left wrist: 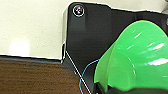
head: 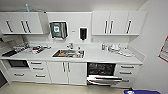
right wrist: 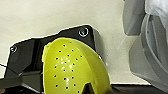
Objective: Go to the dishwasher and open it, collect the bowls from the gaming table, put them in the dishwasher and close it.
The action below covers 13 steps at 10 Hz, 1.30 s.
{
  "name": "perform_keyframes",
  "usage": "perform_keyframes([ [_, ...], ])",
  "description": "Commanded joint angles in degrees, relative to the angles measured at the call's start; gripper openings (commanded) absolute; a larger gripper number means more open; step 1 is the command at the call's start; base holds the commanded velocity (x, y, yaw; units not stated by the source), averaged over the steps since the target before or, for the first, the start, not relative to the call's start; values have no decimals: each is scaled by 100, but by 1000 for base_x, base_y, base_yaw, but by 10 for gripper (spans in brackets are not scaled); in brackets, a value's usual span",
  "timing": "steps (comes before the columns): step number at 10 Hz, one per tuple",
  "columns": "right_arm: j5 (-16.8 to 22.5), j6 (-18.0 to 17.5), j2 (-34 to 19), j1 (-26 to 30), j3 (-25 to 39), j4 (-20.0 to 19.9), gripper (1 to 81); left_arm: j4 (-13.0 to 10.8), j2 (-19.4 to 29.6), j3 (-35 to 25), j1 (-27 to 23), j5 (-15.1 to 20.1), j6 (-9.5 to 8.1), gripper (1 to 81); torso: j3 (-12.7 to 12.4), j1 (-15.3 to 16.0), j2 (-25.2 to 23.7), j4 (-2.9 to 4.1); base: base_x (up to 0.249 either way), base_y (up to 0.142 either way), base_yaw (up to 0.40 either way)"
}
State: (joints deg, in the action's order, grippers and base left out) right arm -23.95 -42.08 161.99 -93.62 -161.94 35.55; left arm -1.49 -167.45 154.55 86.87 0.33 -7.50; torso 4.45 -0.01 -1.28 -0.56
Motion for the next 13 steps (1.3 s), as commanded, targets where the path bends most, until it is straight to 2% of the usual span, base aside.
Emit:
perform_keyframes([
  [1,181,-19,-147,181,-82,-4,10,17,80,5,-210,345,11,10,0,1,0,0,122,0,0],
  [13,189,-19,-164,190,-82,-4,10,8,88,5,-210,345,20,10,-2,1,0,0,122,0,0],
])
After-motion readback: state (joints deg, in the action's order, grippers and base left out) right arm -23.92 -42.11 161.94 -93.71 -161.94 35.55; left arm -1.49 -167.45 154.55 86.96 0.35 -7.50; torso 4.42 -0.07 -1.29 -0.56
